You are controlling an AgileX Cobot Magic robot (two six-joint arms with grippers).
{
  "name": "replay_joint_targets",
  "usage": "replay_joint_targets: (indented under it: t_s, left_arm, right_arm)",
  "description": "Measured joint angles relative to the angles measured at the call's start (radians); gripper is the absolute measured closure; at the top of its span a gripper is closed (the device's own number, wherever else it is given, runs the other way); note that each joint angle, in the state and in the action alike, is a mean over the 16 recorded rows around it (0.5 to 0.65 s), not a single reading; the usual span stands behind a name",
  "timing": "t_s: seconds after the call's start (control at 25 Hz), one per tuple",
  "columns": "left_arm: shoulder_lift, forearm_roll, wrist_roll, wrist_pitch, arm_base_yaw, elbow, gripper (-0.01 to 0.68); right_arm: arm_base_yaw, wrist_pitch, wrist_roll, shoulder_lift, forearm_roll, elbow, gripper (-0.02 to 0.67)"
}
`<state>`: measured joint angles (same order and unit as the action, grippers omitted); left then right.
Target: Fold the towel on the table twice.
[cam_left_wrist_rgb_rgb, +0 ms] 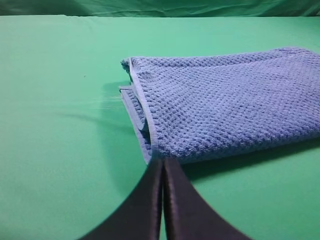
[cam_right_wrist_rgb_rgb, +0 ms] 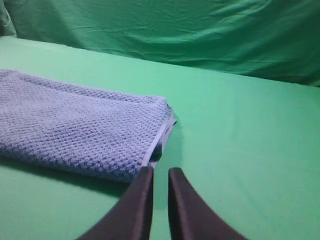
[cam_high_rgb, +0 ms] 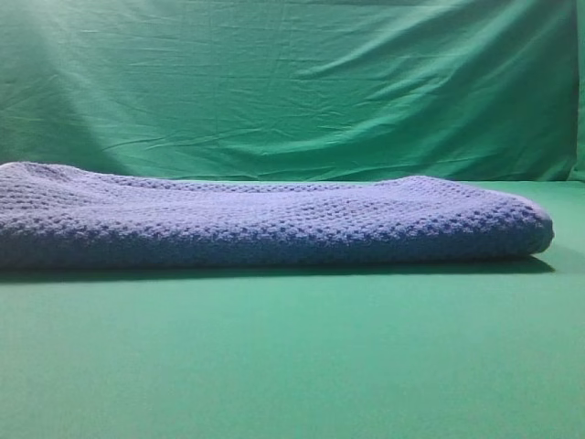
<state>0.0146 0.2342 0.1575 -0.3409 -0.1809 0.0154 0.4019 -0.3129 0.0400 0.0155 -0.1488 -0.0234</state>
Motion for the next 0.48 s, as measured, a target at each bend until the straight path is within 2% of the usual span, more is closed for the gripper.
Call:
replay_joint_targets:
  t_s: [0.48]
  left_arm:
    - [0.000,-0.036,0.019,-0.003,0.000,0.000,0.673]
  right_arm:
    - [0.000,-0.094,-0.007,0.000,-0.008,0.000,0.601]
